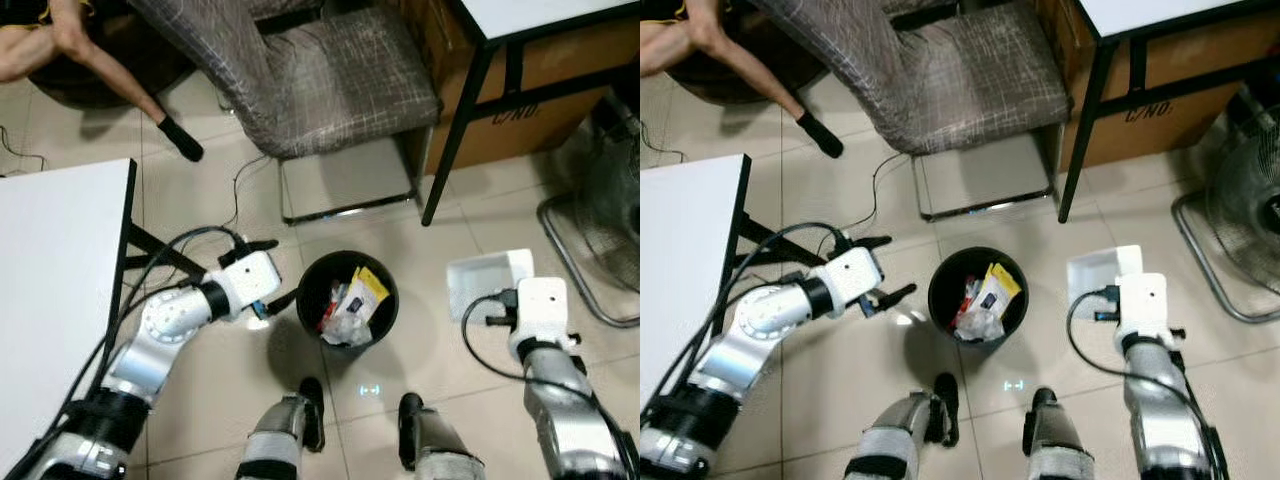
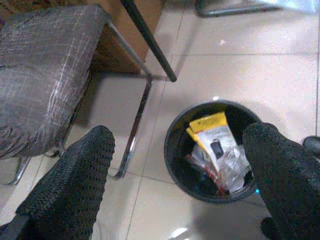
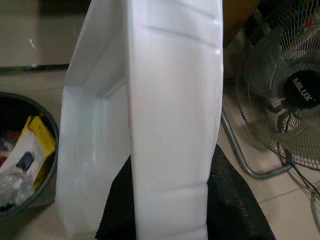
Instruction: Picking trash to rubbish bin
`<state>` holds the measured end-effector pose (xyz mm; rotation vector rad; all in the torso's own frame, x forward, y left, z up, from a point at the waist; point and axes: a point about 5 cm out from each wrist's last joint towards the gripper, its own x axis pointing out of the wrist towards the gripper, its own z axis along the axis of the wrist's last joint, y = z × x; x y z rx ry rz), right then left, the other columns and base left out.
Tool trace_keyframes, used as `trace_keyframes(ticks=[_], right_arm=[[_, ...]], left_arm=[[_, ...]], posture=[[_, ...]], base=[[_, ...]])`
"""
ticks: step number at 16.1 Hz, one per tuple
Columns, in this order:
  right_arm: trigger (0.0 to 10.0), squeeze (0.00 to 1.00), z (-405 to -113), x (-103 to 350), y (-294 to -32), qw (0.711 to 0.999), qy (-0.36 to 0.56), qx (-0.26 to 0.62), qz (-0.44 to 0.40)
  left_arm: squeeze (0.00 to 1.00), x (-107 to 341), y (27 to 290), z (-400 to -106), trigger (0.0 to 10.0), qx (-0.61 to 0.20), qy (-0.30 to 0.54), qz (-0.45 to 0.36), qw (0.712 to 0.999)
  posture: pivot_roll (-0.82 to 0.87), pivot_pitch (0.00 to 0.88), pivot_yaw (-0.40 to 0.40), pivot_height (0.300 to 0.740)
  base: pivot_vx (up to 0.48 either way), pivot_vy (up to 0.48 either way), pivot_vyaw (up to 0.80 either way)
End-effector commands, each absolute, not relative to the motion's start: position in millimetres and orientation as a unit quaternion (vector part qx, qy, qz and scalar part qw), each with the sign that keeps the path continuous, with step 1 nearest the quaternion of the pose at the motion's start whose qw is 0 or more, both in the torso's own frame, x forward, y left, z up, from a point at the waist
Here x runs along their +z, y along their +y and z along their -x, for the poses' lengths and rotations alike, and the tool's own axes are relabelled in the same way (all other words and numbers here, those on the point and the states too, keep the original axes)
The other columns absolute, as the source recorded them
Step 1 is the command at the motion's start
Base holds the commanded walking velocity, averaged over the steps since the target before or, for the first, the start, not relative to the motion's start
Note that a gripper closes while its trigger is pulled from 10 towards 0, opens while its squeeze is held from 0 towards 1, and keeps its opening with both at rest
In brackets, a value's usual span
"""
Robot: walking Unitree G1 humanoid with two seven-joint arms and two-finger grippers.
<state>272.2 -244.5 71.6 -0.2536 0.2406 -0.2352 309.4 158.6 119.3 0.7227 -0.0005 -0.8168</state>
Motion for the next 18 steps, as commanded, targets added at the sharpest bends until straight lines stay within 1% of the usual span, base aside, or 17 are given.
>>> trace_keyframes(ticks=[1,4,6,7,8,9,10,11,12,13,14,15,16,17,18], right_arm=[[10.0,0.0,-275.2,65.9,-247.6,0.98,0.117,-0.11,0.118],[10.0,0.0,-297.2,74.6,-240.7,0.985,0.095,-0.08,0.117],[10.0,0.0,-316.0,82.0,-225.2,0.989,0.079,-0.05,0.111],[10.0,0.0,-323.5,83.3,-215.2,0.991,0.072,-0.036,0.104],[10.0,0.0,-329.2,81.5,-200.1,0.993,0.072,-0.017,0.093],[10.0,0.0,-331.8,79.5,-189.5,0.993,0.074,-0.004,0.087],[10.0,0.0,-334.0,75.7,-174.7,0.994,0.078,0.016,0.08],[10.0,0.0,-333.9,76.7,-165.5,0.994,0.073,0.037,0.075],[10.0,0.0,-336.4,75.1,-149.2,0.993,0.073,0.057,0.078],[10.0,0.0,-336.1,72.5,-143.0,0.991,0.075,0.068,0.085],[10.0,0.0,-335.9,72.2,-136.6,0.99,0.072,0.083,0.089],[10.0,0.0,-337.0,72.2,-121.1,0.99,0.074,0.094,0.077],[10.0,0.0,-333.2,66.2,-116.8,0.989,0.084,0.096,0.075],[10.0,0.0,-327.5,58.7,-108.0,0.987,0.095,0.107,0.081],[10.0,0.0,-318.4,50.0,-94.5,0.984,0.105,0.117,0.08]], left_arm=[[0.0,115.1,167.7,-303.8,10.0,-0.389,0.011,-0.348,0.853],[0.0,118.5,173.3,-303.3,10.0,-0.384,0.01,-0.354,0.853],[0.0,118.5,174.5,-301.6,10.0,-0.381,0.01,-0.354,0.854],[0.0,118.2,173.8,-300.8,10.0,-0.38,0.009,-0.353,0.855],[0.0,117.2,172.5,-299.6,10.0,-0.378,0.008,-0.351,0.857],[0.0,116.8,171.8,-299.3,10.0,-0.377,0.008,-0.349,0.858],[0.0,115.9,171.2,-298.0,10.0,-0.375,0.007,-0.347,0.86],[0.0,120.9,167.3,-295.2,10.0,-0.369,-0.003,-0.356,0.859],[0.0,117.2,164.2,-282.4,10.0,-0.408,-0.035,-0.389,0.825],[0.0,113.6,164.6,-279.3,10.0,-0.404,-0.028,-0.377,0.833],[0.08,111.4,166.6,-278.1,10.0,-0.393,0.015,-0.322,0.861],[0.23,112.4,168.7,-282.2,10.0,-0.39,0.011,-0.319,0.864],[0.19,111.9,165.4,-280.9,10.0,-0.39,0.008,-0.316,0.865],[0.09,110.9,164.2,-282.2,10.0,-0.383,0.012,-0.314,0.869],[0.0,109.8,161.8,-281.1,10.0,-0.386,0.015,-0.309,0.869]], posture=[[0.29,0.399,0.191,0.74],[0.32,0.405,0.193,0.74],[0.32,0.401,0.188,0.74],[0.32,0.401,0.188,0.74],[0.33,0.393,0.17,0.74],[0.33,0.393,0.17,0.74],[0.33,0.393,0.151,0.74],[0.24,0.389,0.058,0.74],[0.32,0.374,0.138,0.74],[0.23,0.4,0.098,0.74],[0.22,0.395,0.019,0.74],[0.19,0.415,0.059,0.74],[0.18,0.42,0.028,0.74],[0.16,0.428,0.014,0.74],[0.16,0.439,0.021,0.74]], base=[[0.0,0.0,0.0],[0.0,0.0,0.0],[0.0,0.0,0.0],[0.0,0.0,0.0],[0.0,0.0,0.0],[0.0,0.0,0.0],[0.0,0.0,0.0],[0.0,0.0,0.0],[0.0,0.0,0.0],[0.0,0.0,0.0],[0.0,0.0,0.0],[0.0,0.0,0.0],[0.0,0.0,0.0],[0.0,0.0,0.0],[0.0,0.0,0.0]])
